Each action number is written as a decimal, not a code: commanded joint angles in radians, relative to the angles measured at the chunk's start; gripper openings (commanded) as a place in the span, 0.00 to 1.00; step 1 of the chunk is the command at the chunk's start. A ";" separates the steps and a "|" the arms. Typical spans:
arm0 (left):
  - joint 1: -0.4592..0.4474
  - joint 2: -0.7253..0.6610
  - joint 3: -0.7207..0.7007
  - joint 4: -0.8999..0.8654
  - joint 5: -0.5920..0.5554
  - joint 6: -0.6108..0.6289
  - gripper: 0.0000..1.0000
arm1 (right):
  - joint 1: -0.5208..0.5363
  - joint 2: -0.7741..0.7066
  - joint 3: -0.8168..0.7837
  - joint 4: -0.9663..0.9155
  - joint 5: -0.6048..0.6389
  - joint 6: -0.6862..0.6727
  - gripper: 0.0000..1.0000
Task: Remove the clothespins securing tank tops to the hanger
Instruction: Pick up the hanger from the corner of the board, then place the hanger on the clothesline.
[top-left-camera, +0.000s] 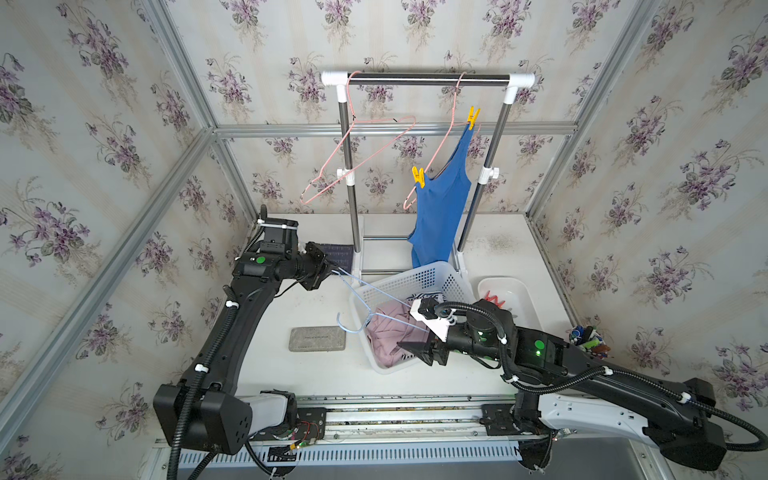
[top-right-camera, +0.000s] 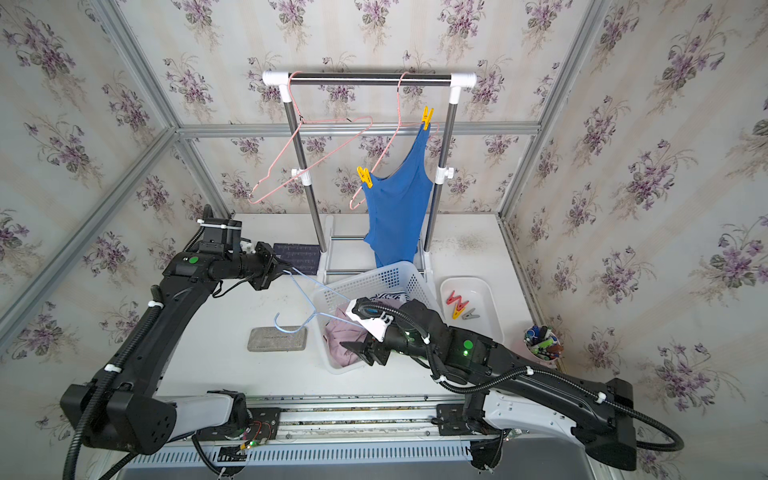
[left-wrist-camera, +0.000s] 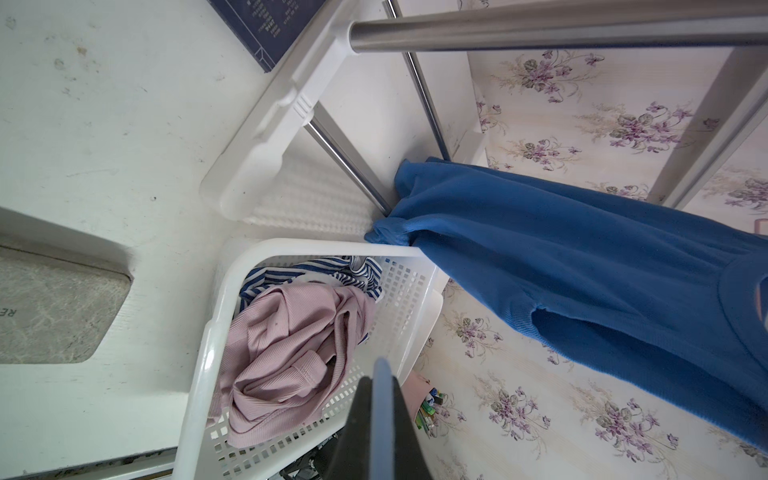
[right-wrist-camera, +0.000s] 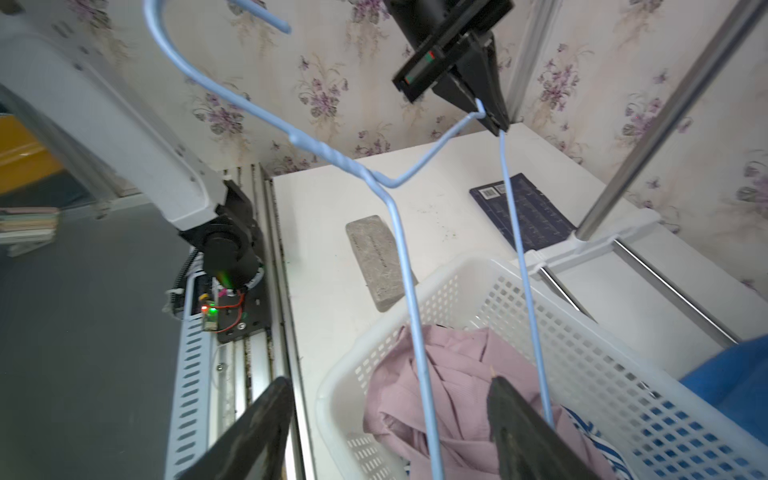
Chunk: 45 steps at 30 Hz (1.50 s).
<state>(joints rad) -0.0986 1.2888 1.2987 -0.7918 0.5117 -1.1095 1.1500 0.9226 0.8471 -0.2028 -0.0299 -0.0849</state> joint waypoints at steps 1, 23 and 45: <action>0.016 -0.001 0.002 0.043 0.055 0.005 0.00 | 0.002 0.012 0.013 0.035 0.138 -0.020 0.44; 0.049 -0.085 -0.134 0.198 0.026 0.022 0.99 | -0.039 -0.078 0.084 -0.178 0.164 0.162 0.00; 0.059 -0.175 -0.340 0.249 -0.200 0.117 0.99 | -0.014 0.494 0.747 -0.021 0.875 0.234 0.00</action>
<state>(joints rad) -0.0406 1.1057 0.9775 -0.5720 0.3138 -1.0073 1.1374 1.3563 1.5288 -0.3065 0.7013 0.1886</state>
